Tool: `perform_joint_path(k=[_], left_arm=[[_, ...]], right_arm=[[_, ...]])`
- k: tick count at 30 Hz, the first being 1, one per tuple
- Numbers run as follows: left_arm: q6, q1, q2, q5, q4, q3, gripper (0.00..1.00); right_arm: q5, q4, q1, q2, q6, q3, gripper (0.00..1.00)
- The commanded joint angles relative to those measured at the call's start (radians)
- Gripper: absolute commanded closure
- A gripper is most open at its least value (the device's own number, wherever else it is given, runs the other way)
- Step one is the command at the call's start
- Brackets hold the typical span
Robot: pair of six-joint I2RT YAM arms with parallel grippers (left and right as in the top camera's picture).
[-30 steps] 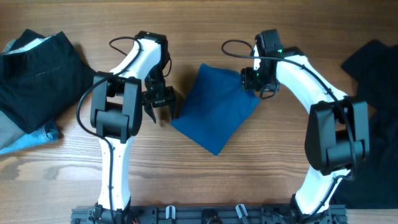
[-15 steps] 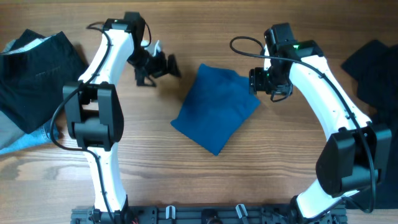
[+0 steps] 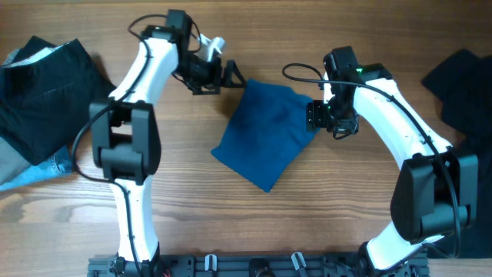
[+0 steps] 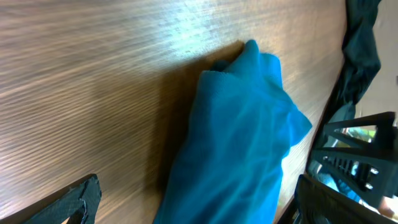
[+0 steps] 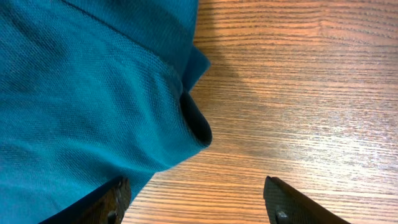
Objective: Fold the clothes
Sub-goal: 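Grasp the folded teal bundle's top edge with the left gripper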
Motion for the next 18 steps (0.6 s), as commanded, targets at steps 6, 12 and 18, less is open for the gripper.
perform_joint_path(k=[6, 12, 18], left_arm=[[0.015, -0.12, 0.15, 0.04, 0.005, 0.008, 0.0], [0.016, -0.211, 0.18, 0.045, -0.024, 0.008, 0.36], [0.015, -0.228, 0.179, 0.044, -0.036, 0.008, 0.96]], right_arm=[[-0.015, 0.003, -0.001, -0.007, 0.008, -0.008, 0.26], [-0.013, 0.003, -0.002, -0.007, 0.008, -0.008, 0.26], [-0.012, 0.006, -0.002, -0.007, 0.008, -0.008, 0.27]])
